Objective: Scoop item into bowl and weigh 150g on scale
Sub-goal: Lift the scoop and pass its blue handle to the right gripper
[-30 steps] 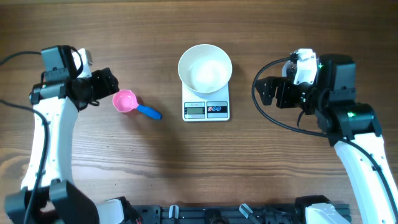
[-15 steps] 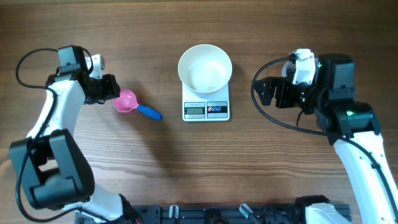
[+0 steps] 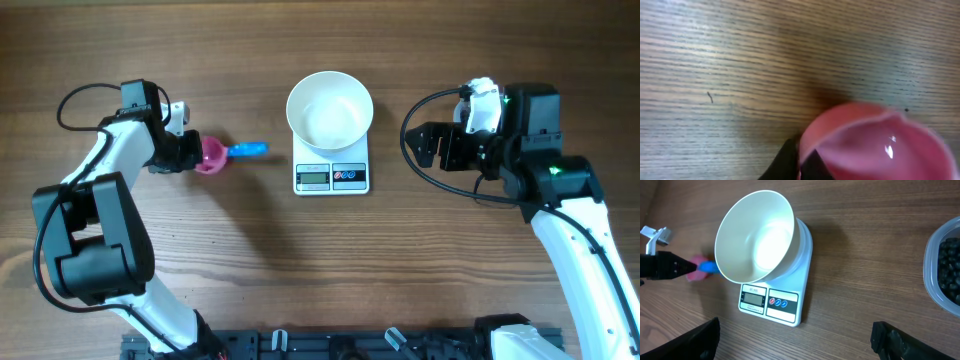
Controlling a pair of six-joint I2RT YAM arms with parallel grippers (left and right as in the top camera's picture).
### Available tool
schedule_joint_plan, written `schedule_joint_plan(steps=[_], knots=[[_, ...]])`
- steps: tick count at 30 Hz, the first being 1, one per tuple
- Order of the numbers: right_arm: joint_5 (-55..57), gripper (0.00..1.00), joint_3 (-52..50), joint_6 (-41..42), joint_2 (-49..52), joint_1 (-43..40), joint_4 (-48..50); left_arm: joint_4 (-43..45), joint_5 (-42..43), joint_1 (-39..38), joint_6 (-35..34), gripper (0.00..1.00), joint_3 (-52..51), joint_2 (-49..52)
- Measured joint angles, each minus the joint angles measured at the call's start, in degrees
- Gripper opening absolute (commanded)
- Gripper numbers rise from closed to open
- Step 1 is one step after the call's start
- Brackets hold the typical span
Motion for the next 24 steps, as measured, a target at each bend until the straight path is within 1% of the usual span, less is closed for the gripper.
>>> schedule_joint_plan(steps=[5,7,10,12,14,15,17,18,22,24], knots=[[-0.85,0.99,0.00,0.11,0.00,0.00,0.24,-0.61,-0.09,0.00,-0.44,0.04,0.09,-0.96],[-3.19,0.95,0.02,0.72,0.02,0.00,2.01,-1.11,-0.09,0.00,-2.27,0.04,0.24,-5.51],[-8.26,0.91,0.02,4.24,0.09,0.07,6.75,-1.11,0.52,-0.02,-8.39,0.04,1.22,-16.81],[-11.26,0.88,0.11,8.02,0.26,0.94,12.39,-1.14,2.08,-0.48,-14.25,0.04,2.21,-23.69],[-12.83,0.84,0.22,12.20,0.26,3.06,18.23,-1.40,2.95,-2.27,-18.16,0.04,2.45,-26.84],[-13.42,0.83,0.28,14.12,0.26,4.70,20.52,-2.10,3.67,-4.48,-19.78,0.04,2.45,-27.63],[-13.99,0.81,0.28,15.78,0.28,7.23,22.32,-2.64,4.20,-7.82,-20.02,0.04,2.43,-27.67],[-14.56,0.80,0.28,15.76,0.26,9.14,22.62,-2.86,4.57,-10.40,-19.04,0.04,2.43,-27.67],[-19.52,0.79,0.28,13.68,0.28,10.60,22.51,-3.06,9.46,-15.76,-11.93,0.04,2.43,-27.67],[-22.29,0.71,0.28,12.68,0.28,10.60,22.51,-3.06,12.98,-16.74,-9.40,0.04,2.43,-27.67]])
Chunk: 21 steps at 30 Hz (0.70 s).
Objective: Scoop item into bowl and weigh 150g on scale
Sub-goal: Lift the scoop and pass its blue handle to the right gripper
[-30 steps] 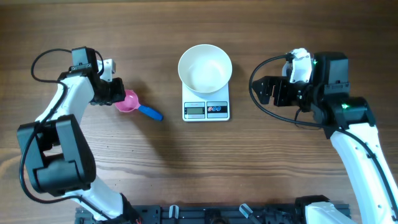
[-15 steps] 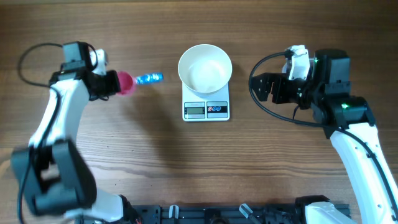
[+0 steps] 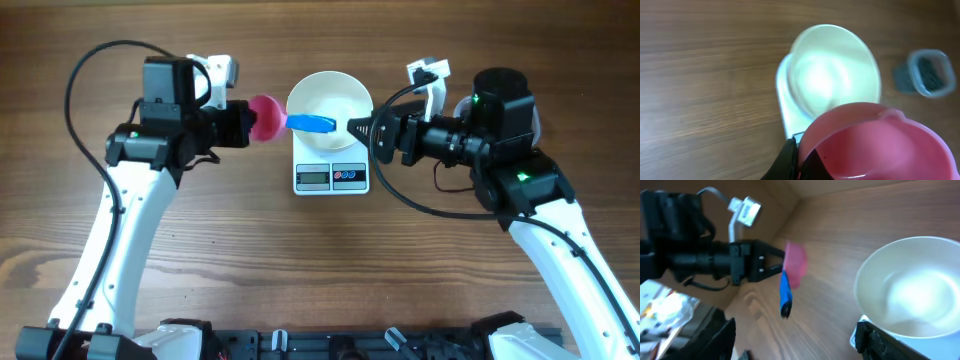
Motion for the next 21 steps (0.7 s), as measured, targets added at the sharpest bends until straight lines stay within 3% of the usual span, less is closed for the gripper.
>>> schedule_joint_plan(steps=[2,7,15,21], knots=[[-2.25,0.59,0.00,-0.50,0.39,0.02,0.00,0.00,3.19,-0.02,1.29,0.04,0.00,0.00],[-4.15,0.54,0.00,0.07,3.89,2.78,0.59,0.02,6.16,-0.81,1.44,0.04,0.00,1.05],[-1.88,0.30,0.00,5.01,5.14,7.45,3.39,0.87,6.54,-2.51,1.44,0.04,0.00,1.51],[-0.96,0.21,0.00,7.63,5.14,7.48,3.56,0.87,6.54,-4.66,1.44,0.04,0.00,1.51]])
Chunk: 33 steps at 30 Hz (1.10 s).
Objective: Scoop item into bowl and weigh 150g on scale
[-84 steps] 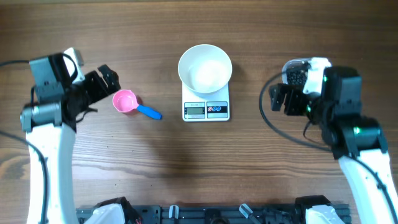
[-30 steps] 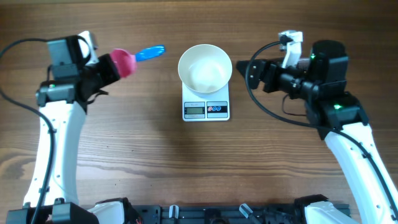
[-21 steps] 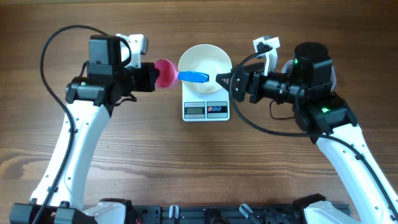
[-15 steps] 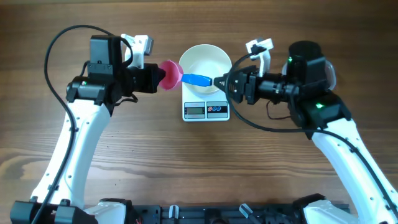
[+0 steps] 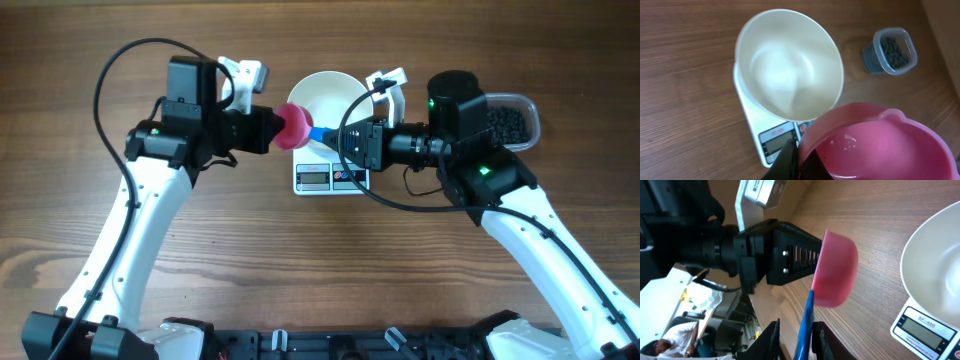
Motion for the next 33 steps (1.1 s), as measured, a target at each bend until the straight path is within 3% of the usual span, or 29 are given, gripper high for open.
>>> schedule_joint_plan(steps=[3,5,7,8,10,11,13,18,25,26,28,33], knots=[[0.46,0.15,0.00,0.57,0.00,-0.02,-0.17,0.02,0.00,-1.29,0.00,0.04,0.00,0.00],[1.11,0.04,0.00,0.94,0.00,-0.02,-0.22,0.04,0.00,-1.29,-0.02,0.04,0.00,0.00],[2.34,0.04,-0.02,1.49,0.15,-0.13,-0.68,0.24,-0.07,-1.27,-0.02,0.04,0.00,0.00],[2.64,0.04,-0.02,1.84,0.24,-0.11,-0.72,0.24,-0.26,-1.27,-0.04,0.12,0.00,0.00],[2.86,0.04,-0.02,2.29,0.26,-0.11,-0.72,0.28,-0.39,-1.27,-0.28,0.47,0.00,0.00],[3.02,0.04,-0.02,2.38,0.35,-0.11,-0.61,0.22,-0.22,-1.42,-0.07,0.81,0.00,0.00],[3.28,0.04,-0.02,2.54,0.37,-0.11,-0.59,0.24,-0.24,-1.55,0.11,1.00,0.00,0.00],[4.74,0.04,-0.02,2.51,0.37,-0.37,-0.61,2.60,-0.46,-1.36,-0.02,1.00,0.00,0.00],[5.16,0.04,0.00,1.36,0.37,-11.50,-4.22,4.07,0.90,0.79,-0.02,0.98,0.00,-1.20],[5.18,0.04,0.00,0.92,0.35,-13.31,-5.09,4.04,1.73,0.76,-0.04,0.90,0.00,-1.88],[5.38,0.04,0.00,-0.61,-0.13,-17.70,-8.59,1.25,3.93,0.24,-0.26,0.62,0.00,-3.19],[5.84,0.04,0.00,-3.56,-4.61,-25.99,-14.40,-4.92,4.42,-5.68,-0.24,0.13,-3.19,-2.43]])
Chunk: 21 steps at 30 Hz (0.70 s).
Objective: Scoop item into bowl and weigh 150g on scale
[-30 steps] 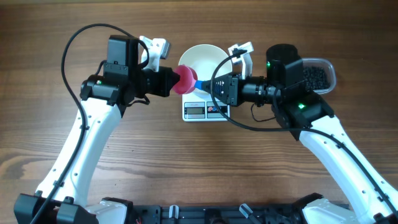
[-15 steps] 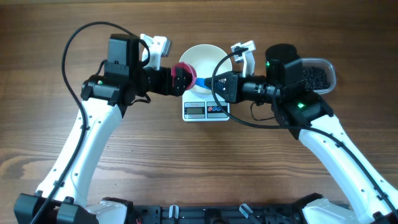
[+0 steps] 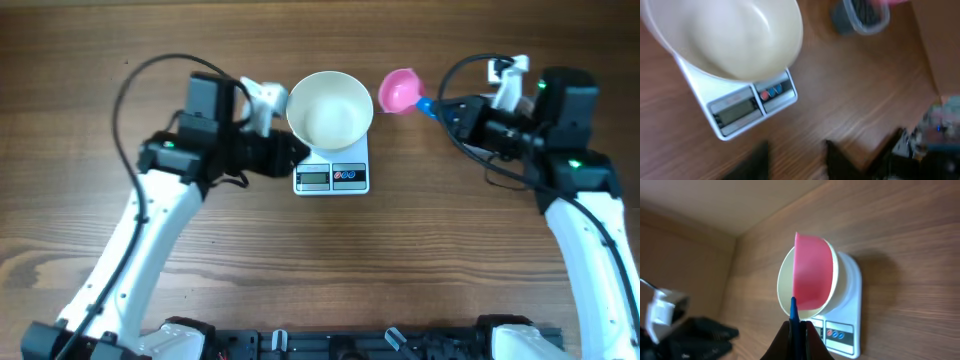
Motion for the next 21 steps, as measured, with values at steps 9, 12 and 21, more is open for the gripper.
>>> schedule_joint_plan(steps=[9,12,21], knots=[[-0.02,0.04,0.00,-1.27,-1.22,-0.98,-1.31,5.62,-20.28,-20.04,-18.69,0.04,-2.19,9.49],[-0.02,0.04,0.00,-1.29,-1.22,-0.98,-1.36,7.34,-27.58,-24.61,-22.84,0.04,-2.23,13.38],[-0.02,0.04,0.00,-1.33,-1.22,-0.98,-2.84,12.15,-39.21,-27.78,-24.81,0.04,-2.27,20.65]])
